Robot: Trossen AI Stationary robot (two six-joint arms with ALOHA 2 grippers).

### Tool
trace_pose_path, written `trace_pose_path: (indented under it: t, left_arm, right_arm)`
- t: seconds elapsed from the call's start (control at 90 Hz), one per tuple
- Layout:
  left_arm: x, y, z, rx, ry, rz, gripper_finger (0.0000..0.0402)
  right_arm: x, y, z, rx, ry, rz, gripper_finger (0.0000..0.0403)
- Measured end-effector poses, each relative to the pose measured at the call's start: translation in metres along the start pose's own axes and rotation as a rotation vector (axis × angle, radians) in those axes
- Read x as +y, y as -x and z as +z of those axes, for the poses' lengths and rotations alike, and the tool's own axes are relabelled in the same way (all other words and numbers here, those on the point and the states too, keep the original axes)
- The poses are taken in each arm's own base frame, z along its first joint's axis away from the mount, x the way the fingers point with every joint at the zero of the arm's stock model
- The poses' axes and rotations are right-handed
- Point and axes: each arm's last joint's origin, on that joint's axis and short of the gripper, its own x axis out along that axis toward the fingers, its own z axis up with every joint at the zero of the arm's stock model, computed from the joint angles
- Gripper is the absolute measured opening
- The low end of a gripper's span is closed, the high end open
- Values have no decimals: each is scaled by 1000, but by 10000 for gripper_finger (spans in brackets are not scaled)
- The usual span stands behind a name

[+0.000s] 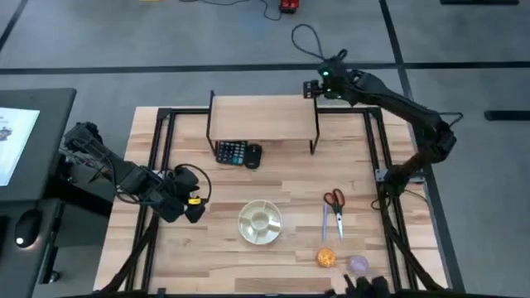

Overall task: Stock shelves
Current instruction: Remove the red scented candle from under the shelf

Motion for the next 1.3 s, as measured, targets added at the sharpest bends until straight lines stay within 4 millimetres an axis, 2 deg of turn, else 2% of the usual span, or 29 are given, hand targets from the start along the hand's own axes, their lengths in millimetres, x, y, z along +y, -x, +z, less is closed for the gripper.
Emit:
trace_pose_path:
  t: [0.089, 0.178, 0.322, 0.467, 0.589, 0.644, 0.7, 0.756, 0.956, 1.144, 1.3]
  left_arm:
    - [0, 0, 0, 0, 0, 0, 257]
    - [0, 0, 0, 0, 0, 0, 257]
    - [0, 0, 0, 0, -4, 0, 257]
    - [0, 0, -1, 26, -33, -12, 257]
    - [-1, 0, -2, 54, -34, -24, 257]
    - [-1, 0, -2, 68, -34, -31, 257]
    - [-1, 0, -2, 77, -35, -33, 257]
    - [-1, 0, -3, 89, -44, -40, 257]
    - [-2, 0, -4, 130, -78, -61, 257]
    - [-2, 0, -4, 136, -80, -63, 257]
    - [-1, 0, -4, 136, -80, -61, 257]
  right_arm:
    - [8, 41, -2, -75, 99, 76, 241]
    - [22, 81, -15, -122, 166, 181, 236]
    - [53, 134, -60, -142, 260, 279, 220]
    - [84, 163, -125, -99, 271, 395, 200]
    - [113, 176, -176, -3, 308, 526, 189]
    - [125, 178, -195, 10, 379, 554, 185]
    - [136, 172, -211, -6, 460, 533, 183]
    - [145, 160, -228, -5, 446, 453, 180]
    - [159, 78, -277, -51, 238, 42, 176]
    - [162, 15, -301, -65, 6, -133, 189]
    - [167, -30, -320, -35, -41, -180, 200]
